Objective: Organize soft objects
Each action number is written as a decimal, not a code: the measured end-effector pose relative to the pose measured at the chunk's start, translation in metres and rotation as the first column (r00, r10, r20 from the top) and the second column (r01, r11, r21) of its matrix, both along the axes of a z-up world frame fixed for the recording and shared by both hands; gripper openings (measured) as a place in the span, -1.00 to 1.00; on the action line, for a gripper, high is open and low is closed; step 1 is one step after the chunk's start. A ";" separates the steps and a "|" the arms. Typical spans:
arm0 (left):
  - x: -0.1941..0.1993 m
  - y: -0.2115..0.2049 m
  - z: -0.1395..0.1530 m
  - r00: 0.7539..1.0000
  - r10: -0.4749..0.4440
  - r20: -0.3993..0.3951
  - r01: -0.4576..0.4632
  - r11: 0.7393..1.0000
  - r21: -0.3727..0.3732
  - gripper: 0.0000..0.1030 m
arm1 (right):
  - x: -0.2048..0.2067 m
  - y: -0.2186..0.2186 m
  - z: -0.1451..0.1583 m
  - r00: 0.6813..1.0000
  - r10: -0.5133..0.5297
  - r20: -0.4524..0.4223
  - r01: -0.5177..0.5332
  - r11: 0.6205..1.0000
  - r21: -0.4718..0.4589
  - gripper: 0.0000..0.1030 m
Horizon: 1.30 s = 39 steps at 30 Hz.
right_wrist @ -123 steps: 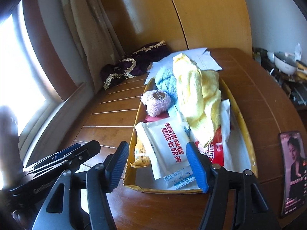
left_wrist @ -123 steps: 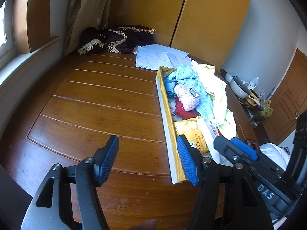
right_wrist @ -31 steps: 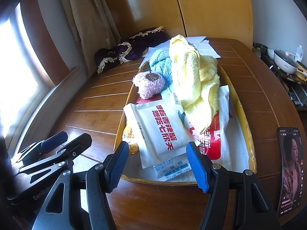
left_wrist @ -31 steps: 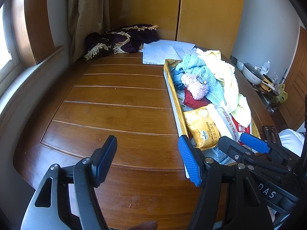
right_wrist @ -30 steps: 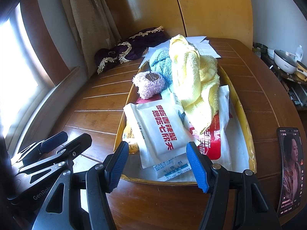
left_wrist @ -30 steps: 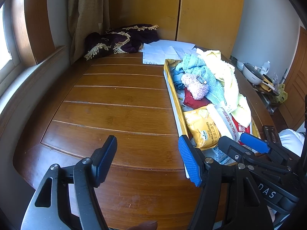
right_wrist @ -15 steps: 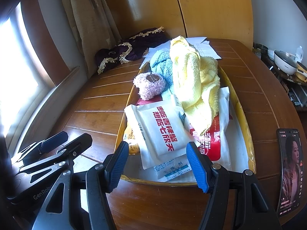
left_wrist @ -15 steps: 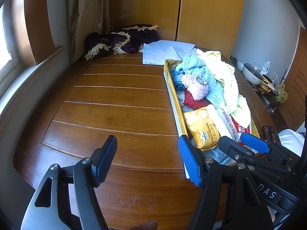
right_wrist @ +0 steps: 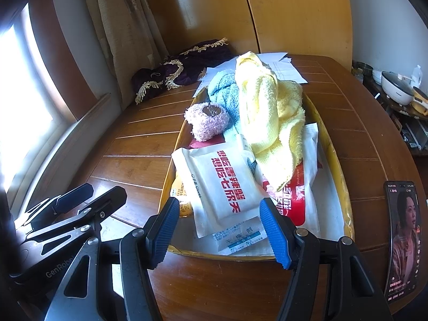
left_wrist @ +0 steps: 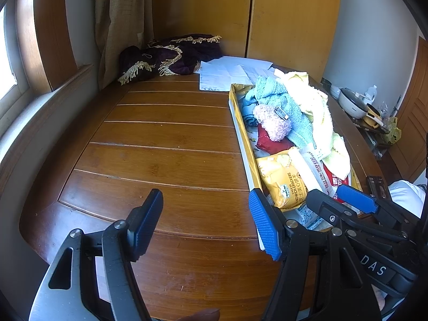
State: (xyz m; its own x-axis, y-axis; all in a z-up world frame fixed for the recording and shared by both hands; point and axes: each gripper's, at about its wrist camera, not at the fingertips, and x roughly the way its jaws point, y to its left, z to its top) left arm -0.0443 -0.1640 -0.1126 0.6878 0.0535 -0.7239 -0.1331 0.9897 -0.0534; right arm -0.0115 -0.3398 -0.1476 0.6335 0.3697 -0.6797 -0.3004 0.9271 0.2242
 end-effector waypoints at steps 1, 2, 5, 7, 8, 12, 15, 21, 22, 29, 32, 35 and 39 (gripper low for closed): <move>0.000 0.000 0.000 1.000 0.001 0.000 -0.001 1.000 0.000 0.29 | 0.000 -0.001 0.000 1.000 -0.001 0.000 0.001 1.000 0.001 0.26; 0.000 0.000 0.000 1.000 0.002 0.000 -0.002 1.000 -0.001 0.29 | 0.000 -0.001 0.001 1.000 -0.003 0.001 0.003 1.000 0.002 0.26; 0.000 0.000 0.000 1.000 0.001 -0.001 -0.001 1.000 0.001 0.29 | 0.001 -0.003 0.001 1.000 -0.005 0.001 0.005 1.000 0.003 0.26; 0.000 0.000 0.000 1.000 0.000 -0.002 0.000 1.000 0.001 0.29 | 0.001 -0.004 0.000 1.000 -0.004 -0.001 0.004 1.000 0.004 0.26; 0.000 -0.001 0.000 1.000 -0.001 -0.003 0.001 1.000 0.001 0.29 | 0.001 -0.004 0.000 1.000 -0.003 -0.002 0.003 1.000 0.003 0.26; 0.000 -0.002 -0.001 1.000 0.000 -0.006 0.000 1.000 0.003 0.29 | 0.001 -0.003 -0.001 1.000 -0.001 -0.004 0.001 1.000 0.004 0.26; 0.000 -0.002 -0.002 1.000 0.000 -0.006 0.000 1.000 0.004 0.29 | 0.001 -0.003 -0.001 1.000 -0.004 -0.004 0.004 1.000 0.003 0.26; 0.000 -0.001 -0.003 1.000 0.011 -0.007 -0.011 1.000 0.001 0.29 | 0.001 -0.005 -0.002 1.000 -0.008 -0.006 0.008 1.000 0.005 0.26; 0.000 0.000 -0.004 1.000 0.014 -0.007 -0.014 1.000 0.001 0.29 | 0.001 -0.005 -0.002 1.000 -0.008 -0.006 0.008 1.000 0.004 0.26; 0.000 -0.001 -0.004 1.000 0.012 -0.006 -0.012 1.000 0.006 0.29 | 0.001 -0.006 -0.003 1.000 -0.008 -0.007 0.008 1.000 0.006 0.26; 0.000 -0.003 -0.004 1.000 0.008 -0.006 -0.008 1.000 0.007 0.29 | 0.000 -0.007 -0.002 1.000 -0.007 -0.005 0.007 1.000 0.007 0.26; 0.000 -0.004 -0.003 1.000 0.007 -0.007 -0.007 1.000 0.008 0.29 | 0.000 -0.007 -0.002 1.000 -0.006 -0.004 0.006 1.000 0.009 0.26; -0.001 -0.005 -0.003 1.000 0.009 -0.002 -0.009 1.000 0.011 0.29 | 0.000 -0.008 -0.002 1.000 -0.006 -0.004 0.006 1.000 0.009 0.26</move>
